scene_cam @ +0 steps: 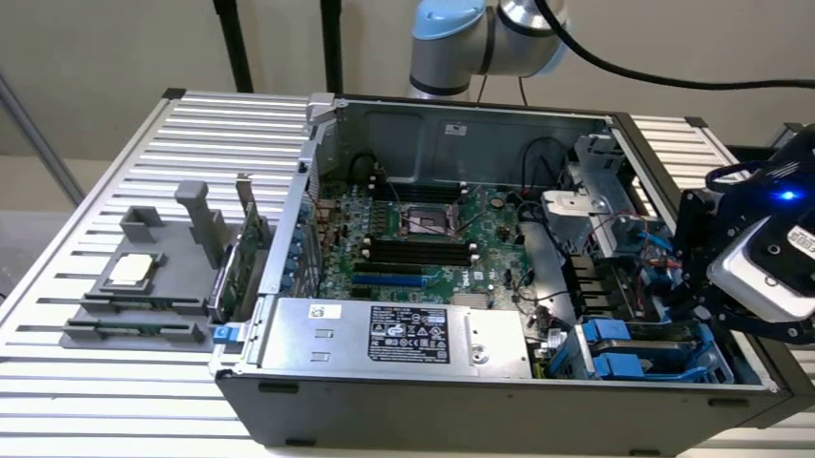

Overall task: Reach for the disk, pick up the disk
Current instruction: 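Pick up the disk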

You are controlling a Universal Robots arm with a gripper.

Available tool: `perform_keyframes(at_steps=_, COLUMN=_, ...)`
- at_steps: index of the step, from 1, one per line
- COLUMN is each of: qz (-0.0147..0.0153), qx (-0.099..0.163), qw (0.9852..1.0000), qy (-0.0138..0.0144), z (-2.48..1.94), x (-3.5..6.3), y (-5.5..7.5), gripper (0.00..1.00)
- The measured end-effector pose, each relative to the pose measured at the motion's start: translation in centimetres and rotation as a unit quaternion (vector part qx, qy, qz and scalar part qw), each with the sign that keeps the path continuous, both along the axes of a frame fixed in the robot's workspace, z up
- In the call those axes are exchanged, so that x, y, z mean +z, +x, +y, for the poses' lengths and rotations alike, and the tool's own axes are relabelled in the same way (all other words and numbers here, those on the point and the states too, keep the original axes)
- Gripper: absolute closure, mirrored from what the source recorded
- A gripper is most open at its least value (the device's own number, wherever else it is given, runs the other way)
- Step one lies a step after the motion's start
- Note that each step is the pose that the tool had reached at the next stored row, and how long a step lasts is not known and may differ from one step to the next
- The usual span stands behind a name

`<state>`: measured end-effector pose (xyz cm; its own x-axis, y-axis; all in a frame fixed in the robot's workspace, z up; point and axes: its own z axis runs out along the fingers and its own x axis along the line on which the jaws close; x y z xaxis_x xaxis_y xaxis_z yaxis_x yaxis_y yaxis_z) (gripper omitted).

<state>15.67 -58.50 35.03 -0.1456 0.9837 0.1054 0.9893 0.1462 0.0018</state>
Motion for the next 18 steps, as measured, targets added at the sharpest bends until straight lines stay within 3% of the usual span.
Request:
perform_keyframes(at_steps=4, qz=-0.0016, qx=-0.022, qw=0.9998, qy=0.0, z=0.0, x=0.0, y=-0.01, gripper=0.82)
perform_keyframes(at_steps=9, qz=-0.0057, qx=-0.024, qw=0.9997, qy=-0.0007, z=0.0, x=0.0, y=-0.09, gripper=0.82)
perform_keyframes(at_steps=11, qz=-0.0069, qx=-0.024, qw=0.9997, qy=-0.0052, z=0.0, x=0.0, y=-0.16, gripper=0.82)
perform_keyframes(at_steps=14, qz=-0.0098, qx=-0.026, qw=0.9995, qy=-0.0164, z=0.0, x=-0.02, y=-0.38, gripper=0.82)
perform_keyframes(at_steps=16, qz=-0.0099, qx=-0.029, qw=0.9994, qy=-0.0195, z=0.0, x=-0.03, y=-0.47, gripper=0.82)
perform_keyframes(at_steps=18, qz=-0.0099, qx=-0.033, qw=0.9992, qy=-0.0208, z=0.0, x=-0.04, y=-0.55, gripper=0.82)
